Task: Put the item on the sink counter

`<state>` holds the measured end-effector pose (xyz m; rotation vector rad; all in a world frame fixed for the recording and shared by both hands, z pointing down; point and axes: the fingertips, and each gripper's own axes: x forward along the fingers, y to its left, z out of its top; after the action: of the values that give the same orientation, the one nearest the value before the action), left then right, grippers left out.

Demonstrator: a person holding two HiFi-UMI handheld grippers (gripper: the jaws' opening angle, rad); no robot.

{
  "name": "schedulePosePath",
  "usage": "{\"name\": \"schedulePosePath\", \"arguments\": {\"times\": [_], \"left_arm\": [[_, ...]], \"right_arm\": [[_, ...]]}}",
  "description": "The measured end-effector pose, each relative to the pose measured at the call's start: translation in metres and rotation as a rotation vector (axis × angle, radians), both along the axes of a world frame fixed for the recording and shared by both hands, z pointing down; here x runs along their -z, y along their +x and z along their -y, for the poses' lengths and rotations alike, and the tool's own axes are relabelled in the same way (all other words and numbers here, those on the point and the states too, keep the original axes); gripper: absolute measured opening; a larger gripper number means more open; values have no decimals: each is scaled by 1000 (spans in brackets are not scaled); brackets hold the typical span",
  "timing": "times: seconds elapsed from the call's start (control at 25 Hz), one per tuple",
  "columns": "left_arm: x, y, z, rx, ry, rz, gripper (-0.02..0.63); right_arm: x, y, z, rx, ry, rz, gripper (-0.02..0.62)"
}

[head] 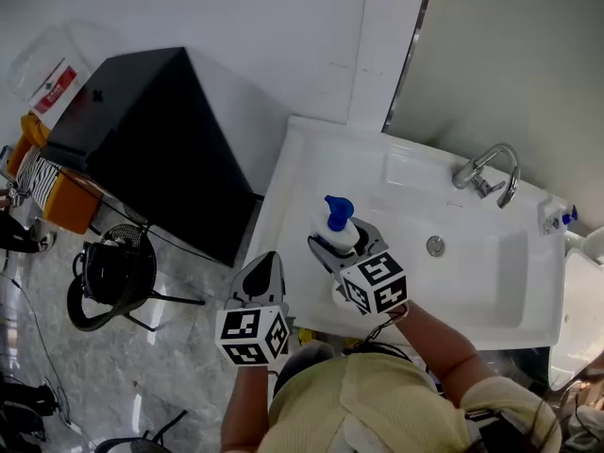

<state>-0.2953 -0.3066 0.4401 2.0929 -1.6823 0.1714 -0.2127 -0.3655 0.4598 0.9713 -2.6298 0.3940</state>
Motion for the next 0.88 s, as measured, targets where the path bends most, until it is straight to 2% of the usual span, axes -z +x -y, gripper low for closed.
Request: {"name": "schedulePosePath", "arguments": {"times": [0.56, 0.88], "left_arm": [[-12, -13, 14, -11, -19, -2, 35], [-13, -17, 16, -15, -21, -6, 35]], "right_arm": [[-12, -22, 25, -39, 134, -17, 279], [-20, -27, 28, -45, 147, -49, 279]]}}
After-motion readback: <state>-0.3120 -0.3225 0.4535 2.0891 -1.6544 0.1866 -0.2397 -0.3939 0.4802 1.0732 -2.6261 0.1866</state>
